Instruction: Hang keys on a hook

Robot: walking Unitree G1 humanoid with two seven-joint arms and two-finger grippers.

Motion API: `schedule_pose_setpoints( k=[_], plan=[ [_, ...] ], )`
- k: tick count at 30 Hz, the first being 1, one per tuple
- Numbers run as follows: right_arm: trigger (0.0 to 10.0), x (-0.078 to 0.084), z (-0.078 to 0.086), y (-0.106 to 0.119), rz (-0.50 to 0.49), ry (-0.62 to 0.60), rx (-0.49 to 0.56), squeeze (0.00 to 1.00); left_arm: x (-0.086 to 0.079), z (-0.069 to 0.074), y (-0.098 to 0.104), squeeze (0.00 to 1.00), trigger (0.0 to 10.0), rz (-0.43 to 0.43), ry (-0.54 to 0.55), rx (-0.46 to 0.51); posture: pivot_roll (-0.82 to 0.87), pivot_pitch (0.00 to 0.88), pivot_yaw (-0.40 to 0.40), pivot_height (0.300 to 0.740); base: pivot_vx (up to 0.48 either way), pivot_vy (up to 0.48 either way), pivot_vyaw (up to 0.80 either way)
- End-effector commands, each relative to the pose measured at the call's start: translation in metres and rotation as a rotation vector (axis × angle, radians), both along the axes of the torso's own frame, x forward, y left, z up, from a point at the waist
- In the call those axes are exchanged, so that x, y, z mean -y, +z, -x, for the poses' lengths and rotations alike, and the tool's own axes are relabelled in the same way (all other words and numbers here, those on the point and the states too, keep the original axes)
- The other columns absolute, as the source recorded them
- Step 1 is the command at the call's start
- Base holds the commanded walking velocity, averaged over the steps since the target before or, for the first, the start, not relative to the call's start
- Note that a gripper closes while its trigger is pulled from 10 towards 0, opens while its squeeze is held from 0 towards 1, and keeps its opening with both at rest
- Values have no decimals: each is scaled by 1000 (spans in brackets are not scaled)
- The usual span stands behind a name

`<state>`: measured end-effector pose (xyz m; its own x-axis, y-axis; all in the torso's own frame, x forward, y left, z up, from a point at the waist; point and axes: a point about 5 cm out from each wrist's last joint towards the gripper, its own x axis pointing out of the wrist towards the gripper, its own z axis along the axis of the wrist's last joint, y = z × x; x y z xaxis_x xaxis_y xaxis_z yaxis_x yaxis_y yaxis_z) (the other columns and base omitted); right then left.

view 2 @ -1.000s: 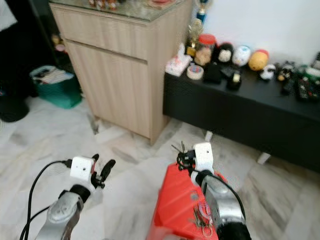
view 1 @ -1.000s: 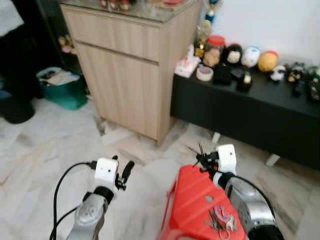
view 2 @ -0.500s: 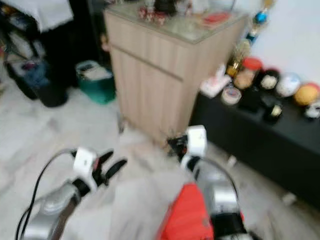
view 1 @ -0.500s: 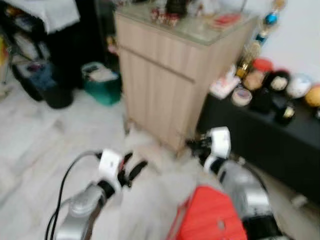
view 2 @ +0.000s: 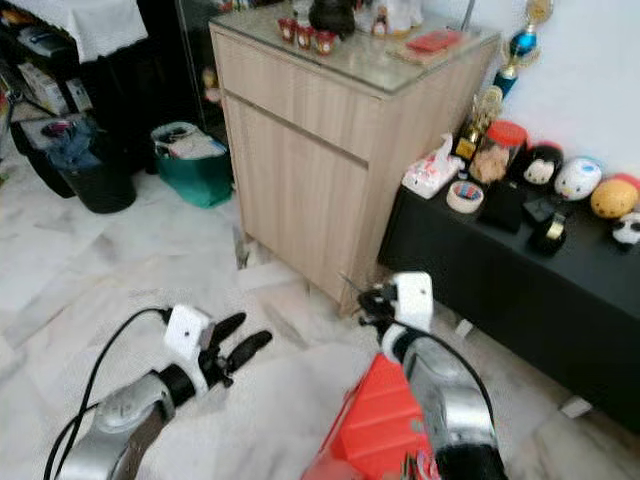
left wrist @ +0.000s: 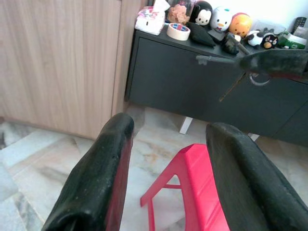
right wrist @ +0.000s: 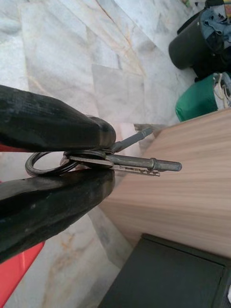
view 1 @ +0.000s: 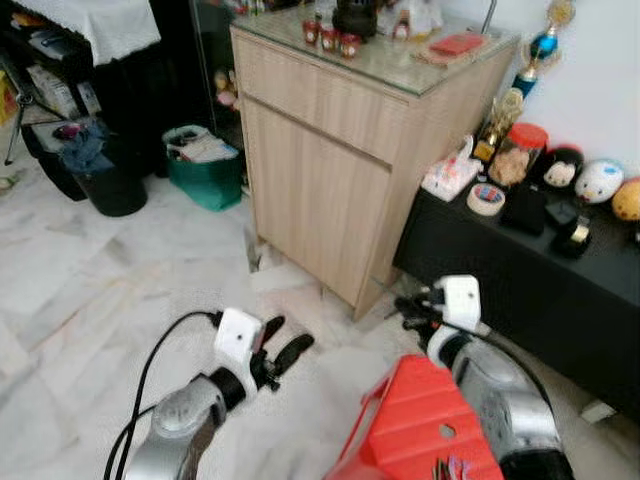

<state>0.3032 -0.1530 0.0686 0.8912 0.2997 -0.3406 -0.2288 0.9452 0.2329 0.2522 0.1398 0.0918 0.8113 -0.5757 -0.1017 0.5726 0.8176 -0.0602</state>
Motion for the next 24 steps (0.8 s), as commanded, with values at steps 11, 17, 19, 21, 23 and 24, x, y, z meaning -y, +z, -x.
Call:
schedule_pose_setpoints(
  k=[11, 17, 19, 21, 23, 24],
  plan=[
    [10000, 8, -6, 5, 28, -85, 22, 0, 0, 2, 2, 0, 10000, 29, 12, -13, 59, 0, -82, 740, -157, 0, 0],
    [10000, 7, -8, 8, 30, -88, 30, 0, 1, 2, 2, 0, 10000, 39, 12, -14, 58, 0, -81, 740, -310, 0, 0],
    [10000, 7, -9, 9, 25, -93, 35, 0, 2, 2, 3, 0, 10000, 42, 10, -14, 59, 0, -80, 740, -332, 0, 0],
    [10000, 6, -10, 10, 22, -95, 38, 0, 2, 1, 4, 0, 10000, 42, 9, -14, 58, 0, -80, 740, -358, 0, 0],
    [10000, 6, -10, 11, 19, -96, 38, 0, 2, 1, 4, 0, 10000, 43, 8, -15, 58, 0, -80, 740, -398, 0, 0],
    [10000, 5, -11, 11, 22, -92, 37, 0, 2, 1, 4, 0, 10000, 43, 8, -15, 58, 0, -80, 740, -428, 0, 0]
  ],
)
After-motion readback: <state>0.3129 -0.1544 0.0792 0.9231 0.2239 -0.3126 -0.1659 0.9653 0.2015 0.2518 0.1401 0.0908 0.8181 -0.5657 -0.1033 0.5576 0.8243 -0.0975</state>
